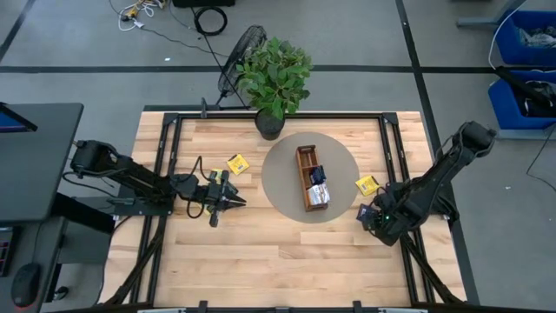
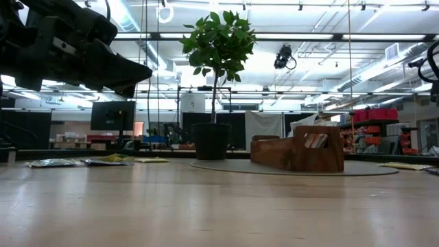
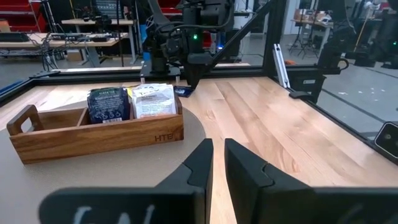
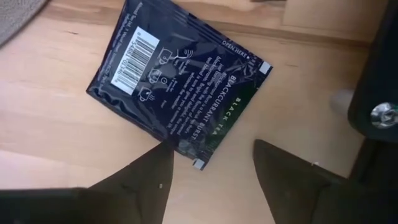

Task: Pick & Place Tea
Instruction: Put the purple tea bag into the middle section of the wooden organizer

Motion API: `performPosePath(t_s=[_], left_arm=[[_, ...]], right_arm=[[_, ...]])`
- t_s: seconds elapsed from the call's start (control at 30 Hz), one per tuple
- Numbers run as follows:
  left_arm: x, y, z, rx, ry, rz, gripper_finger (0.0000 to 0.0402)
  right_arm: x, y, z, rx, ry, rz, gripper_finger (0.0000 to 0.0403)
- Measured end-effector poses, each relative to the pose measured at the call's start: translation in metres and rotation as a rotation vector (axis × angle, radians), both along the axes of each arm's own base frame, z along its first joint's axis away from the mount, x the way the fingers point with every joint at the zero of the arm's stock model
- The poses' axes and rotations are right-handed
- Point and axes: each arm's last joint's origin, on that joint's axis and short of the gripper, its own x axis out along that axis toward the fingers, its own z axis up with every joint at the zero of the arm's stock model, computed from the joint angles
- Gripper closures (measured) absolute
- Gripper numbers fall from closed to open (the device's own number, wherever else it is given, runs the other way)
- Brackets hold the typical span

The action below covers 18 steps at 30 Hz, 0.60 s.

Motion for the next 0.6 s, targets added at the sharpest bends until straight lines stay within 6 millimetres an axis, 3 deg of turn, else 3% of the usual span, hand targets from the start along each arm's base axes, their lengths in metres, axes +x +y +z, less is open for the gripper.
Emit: performPosePath(t_s=[0.2, 0.53, 0.6], left_arm=[[0.0000, 0.0000, -0.0007, 0.001, 0.008, 0.000, 0.0358], [-0.0002, 0.0000, -0.0031, 0.004, 0.033, 0.000, 0.0358], [-0.0002, 0.0000, -0.0031, 0.004, 0.032, 0.000, 0.0358]], right_arm=[[0.0024, -0.0004, -0.0044, -0.016, 0.047, 0.005, 0.0224], [0.0020, -0.0013, -0.0058, -0.050, 0.057, 0.031, 0.0384], [0.0026, -0.0010, -0.0052, -0.055, 0.052, 0.039, 0.0395]])
